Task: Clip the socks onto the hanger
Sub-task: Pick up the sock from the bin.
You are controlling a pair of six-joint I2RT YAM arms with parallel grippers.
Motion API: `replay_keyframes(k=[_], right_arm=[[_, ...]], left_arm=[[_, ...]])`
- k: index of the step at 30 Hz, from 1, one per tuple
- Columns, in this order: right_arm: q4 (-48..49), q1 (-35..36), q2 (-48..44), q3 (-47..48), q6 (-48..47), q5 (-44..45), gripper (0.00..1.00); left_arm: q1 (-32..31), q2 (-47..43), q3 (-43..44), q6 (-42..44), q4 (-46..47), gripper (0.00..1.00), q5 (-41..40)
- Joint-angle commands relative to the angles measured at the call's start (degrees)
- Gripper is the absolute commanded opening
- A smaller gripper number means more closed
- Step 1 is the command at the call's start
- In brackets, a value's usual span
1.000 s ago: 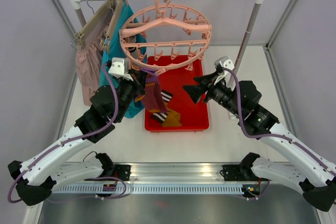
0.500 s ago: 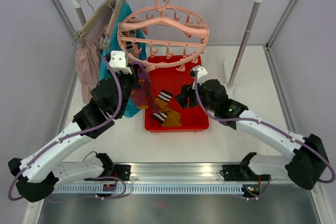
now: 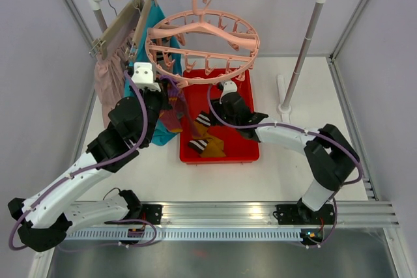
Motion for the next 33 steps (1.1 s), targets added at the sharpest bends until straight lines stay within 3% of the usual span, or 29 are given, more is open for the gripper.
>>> replay_keyframes(k=[1, 18, 29, 33], right_arm=[[3.0, 0.3, 4.6, 4.5, 2.7, 4.9, 0.63], [3.2, 0.3, 18.9, 11.7, 4.2, 9.9, 0.60], [3.0, 2.0, 22.3, 13.1, 2.7, 12.3, 0.51], [3.6, 2.1, 23.4, 13.1, 2.5, 12.3, 0.43]], left_arm=[[0.0, -1.7, 1.2, 0.8, 1.5, 0.02, -0.1], [0.0, -2.2, -0.1, 0.4, 1.6, 0.02, 2.5], [0.1, -1.8, -0.9, -0.2, 1.9, 0.02, 3.1], [0.0, -1.7, -1.0, -0.3, 1.8, 0.02, 3.2]])
